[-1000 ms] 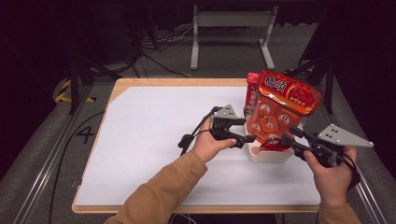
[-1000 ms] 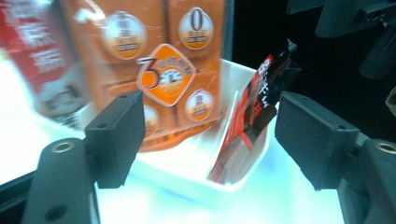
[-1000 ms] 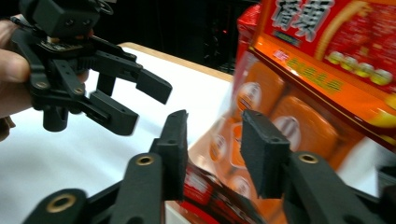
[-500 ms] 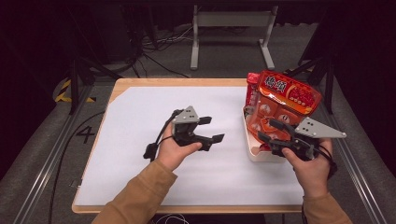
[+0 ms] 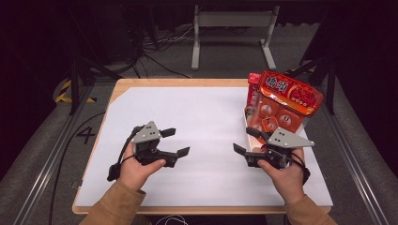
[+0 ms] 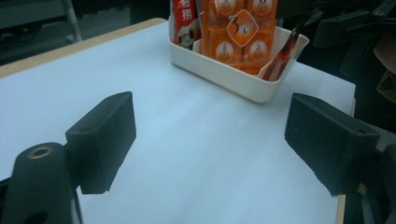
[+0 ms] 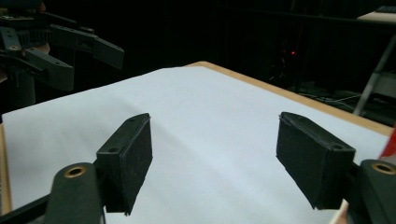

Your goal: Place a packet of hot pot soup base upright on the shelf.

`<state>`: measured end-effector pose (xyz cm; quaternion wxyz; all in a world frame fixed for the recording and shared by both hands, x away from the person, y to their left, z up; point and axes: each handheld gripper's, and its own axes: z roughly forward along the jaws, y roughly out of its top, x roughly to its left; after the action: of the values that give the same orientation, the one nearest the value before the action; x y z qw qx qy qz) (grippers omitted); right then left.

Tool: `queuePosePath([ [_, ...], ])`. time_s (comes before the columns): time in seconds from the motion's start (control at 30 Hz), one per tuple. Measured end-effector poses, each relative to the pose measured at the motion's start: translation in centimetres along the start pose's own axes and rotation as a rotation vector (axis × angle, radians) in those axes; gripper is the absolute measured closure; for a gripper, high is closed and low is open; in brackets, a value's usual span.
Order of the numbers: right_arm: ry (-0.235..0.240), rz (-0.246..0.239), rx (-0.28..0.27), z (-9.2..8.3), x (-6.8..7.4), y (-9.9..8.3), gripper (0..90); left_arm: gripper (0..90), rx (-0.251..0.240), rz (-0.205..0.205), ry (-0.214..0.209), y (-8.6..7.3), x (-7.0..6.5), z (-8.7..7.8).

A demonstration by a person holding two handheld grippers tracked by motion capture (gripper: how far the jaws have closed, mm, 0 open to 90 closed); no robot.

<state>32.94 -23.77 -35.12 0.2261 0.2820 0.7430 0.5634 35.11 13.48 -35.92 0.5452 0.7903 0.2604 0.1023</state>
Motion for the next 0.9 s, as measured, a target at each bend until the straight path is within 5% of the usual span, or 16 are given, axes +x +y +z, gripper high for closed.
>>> queuePosePath([
  [0.43,0.03,0.016,0.016,2.6,1.4,-3.8,26.2,16.5,-0.013,-0.019,0.059,-5.0,1.1,-3.0],
  [0.77,0.035,-0.003,0.044,3.9,1.9,-6.1,25.4,16.1,-0.012,-0.023,0.085,-8.1,1.5,-2.7],
  [0.9,0.039,0.01,0.065,4.3,1.7,-6.8,24.6,15.5,-0.034,-0.071,0.068,-8.9,2.2,-2.6],
])
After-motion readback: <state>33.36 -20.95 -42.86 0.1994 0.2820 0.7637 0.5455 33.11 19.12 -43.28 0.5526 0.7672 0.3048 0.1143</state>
